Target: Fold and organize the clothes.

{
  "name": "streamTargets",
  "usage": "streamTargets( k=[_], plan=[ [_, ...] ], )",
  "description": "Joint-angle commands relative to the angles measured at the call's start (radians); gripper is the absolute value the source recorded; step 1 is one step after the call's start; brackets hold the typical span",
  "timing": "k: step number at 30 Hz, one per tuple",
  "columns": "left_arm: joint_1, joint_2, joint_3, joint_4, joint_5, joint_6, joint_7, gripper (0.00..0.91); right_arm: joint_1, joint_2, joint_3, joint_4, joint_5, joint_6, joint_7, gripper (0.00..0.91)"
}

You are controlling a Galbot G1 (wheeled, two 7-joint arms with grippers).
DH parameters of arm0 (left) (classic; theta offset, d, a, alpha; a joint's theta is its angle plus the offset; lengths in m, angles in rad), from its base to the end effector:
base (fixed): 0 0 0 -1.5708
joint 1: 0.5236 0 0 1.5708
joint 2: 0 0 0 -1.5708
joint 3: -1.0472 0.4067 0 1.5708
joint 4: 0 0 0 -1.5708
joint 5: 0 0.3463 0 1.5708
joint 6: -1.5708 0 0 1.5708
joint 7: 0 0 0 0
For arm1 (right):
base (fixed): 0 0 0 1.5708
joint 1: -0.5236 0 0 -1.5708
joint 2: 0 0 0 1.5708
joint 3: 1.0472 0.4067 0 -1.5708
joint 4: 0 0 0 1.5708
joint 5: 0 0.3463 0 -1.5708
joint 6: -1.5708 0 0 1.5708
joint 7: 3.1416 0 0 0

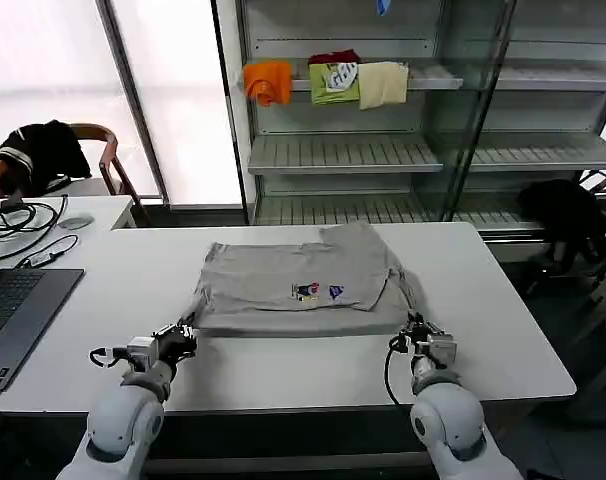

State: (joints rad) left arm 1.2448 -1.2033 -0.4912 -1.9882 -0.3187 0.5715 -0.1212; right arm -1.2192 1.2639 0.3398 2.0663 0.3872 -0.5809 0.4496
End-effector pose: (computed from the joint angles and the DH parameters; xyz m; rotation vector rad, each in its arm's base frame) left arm 0.2607 0.0861 -0.3094 -0.0562 -2.7586 -0.1333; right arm 0.2527 -0.0200 -0.2952 -0.1274 -2.7959 0.0346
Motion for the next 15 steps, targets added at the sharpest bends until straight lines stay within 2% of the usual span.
streamTargets(
  k=[1, 14, 15],
  plan=[
    [0.167, -0.002, -0.007, -0.167, 0.004, -0.005, -0.002, 0.02, -0.126, -0.01, 0.024, 0.128, 0.004, 0.001, 0.004, 0.0],
    [0.28, -0.039, -0.025, -0.181, 0.052, -0.039, 0.0, 0.02, -0.27, -0.042, 0.082, 0.166, 0.001, 0.003, -0.004, 0.0],
    [0.282, -0.041, -0.026, -0.177, 0.054, -0.041, 0.0, 0.02, -0.274, -0.044, 0.083, 0.163, -0.001, 0.004, -0.007, 0.04]
  ],
)
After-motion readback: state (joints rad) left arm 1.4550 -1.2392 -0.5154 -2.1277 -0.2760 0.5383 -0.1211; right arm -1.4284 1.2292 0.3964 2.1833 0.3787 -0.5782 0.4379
